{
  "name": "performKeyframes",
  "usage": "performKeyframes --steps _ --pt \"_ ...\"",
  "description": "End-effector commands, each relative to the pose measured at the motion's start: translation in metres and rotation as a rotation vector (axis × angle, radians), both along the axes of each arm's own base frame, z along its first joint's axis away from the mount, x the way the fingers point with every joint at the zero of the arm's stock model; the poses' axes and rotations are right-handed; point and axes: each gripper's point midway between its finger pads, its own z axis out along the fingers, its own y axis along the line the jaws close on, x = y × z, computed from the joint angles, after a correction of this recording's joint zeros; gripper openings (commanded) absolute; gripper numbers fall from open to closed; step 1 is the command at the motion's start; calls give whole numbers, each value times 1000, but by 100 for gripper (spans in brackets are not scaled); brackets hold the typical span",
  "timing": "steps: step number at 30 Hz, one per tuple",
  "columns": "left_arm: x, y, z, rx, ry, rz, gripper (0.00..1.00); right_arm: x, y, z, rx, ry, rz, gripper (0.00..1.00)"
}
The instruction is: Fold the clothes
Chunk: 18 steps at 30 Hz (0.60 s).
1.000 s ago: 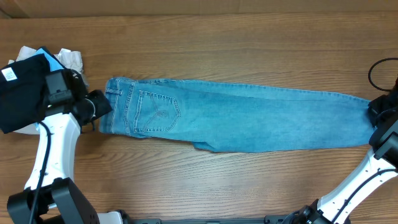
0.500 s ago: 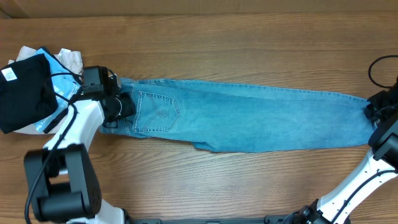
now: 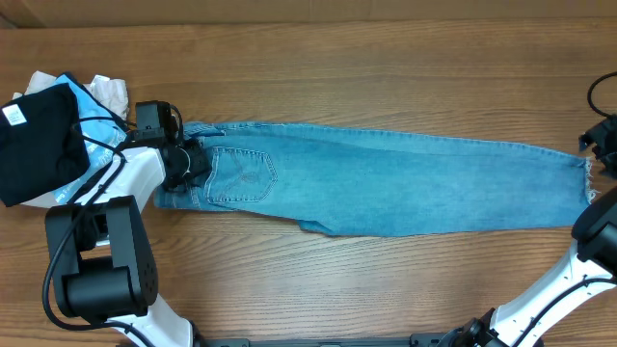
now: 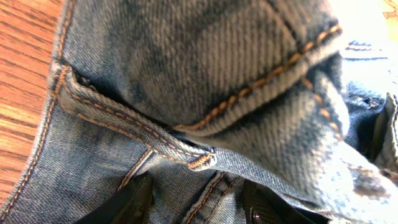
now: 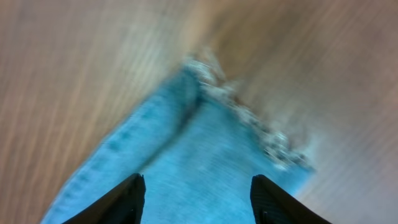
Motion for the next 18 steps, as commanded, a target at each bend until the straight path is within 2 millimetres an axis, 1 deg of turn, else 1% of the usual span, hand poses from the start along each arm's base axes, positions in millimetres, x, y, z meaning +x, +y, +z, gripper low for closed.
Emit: performKeyframes --steps 1,5,11,14,18 --pt "-19 -2 -26 -25 102 30 51 22 7 18 9 -106 96 61" --pt "-22 -2 -27 -27 115 31 51 24 0 11 -21 -108 92 60" --pt "-26 -3 -27 -29 130 31 52 14 -3 -15 -15 -49 72 56" --pt "-26 -3 -27 -28 131 31 52 9 -4 -29 -1 -17 67 55" --pt "-26 -3 -27 -28 131 31 53 2 -8 -37 -19 29 57 54"
